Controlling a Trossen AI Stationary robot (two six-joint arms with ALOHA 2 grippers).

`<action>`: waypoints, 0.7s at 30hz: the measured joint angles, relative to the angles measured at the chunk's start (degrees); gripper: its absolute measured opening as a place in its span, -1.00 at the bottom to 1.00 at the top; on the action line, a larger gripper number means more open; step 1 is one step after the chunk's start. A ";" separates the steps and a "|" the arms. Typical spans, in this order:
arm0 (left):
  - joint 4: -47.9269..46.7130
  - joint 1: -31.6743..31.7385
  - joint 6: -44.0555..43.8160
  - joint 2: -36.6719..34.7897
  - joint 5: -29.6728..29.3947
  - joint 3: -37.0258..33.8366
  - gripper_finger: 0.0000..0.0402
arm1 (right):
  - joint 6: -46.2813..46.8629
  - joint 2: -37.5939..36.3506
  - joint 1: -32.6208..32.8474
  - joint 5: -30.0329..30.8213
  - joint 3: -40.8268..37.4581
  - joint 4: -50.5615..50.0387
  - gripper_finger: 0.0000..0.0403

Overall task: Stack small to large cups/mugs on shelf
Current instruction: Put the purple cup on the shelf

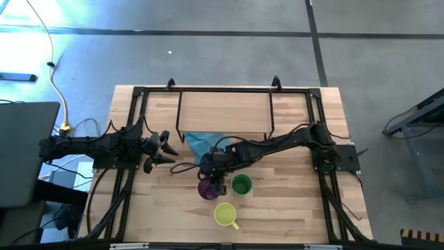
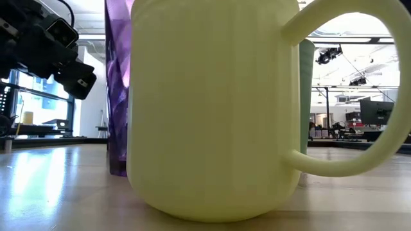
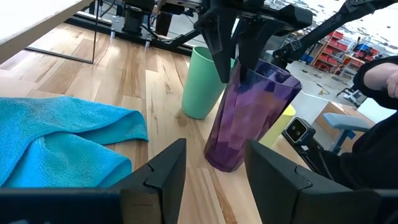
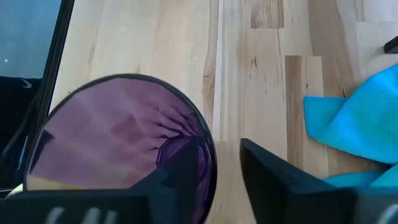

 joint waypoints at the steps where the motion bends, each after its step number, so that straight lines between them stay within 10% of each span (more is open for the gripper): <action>1: 0.00 0.00 0.00 0.00 0.00 0.00 -0.25 | -0.02 0.00 -0.02 0.00 0.00 0.00 -0.56; 7: 0.01 -0.01 0.00 0.00 0.00 0.00 -0.25 | -1.15 0.00 -0.04 0.02 0.00 -0.01 -0.95; 21: 0.00 0.00 -0.04 0.00 0.00 0.00 -0.25 | 0.27 -0.20 -0.26 0.00 0.46 -0.64 -0.99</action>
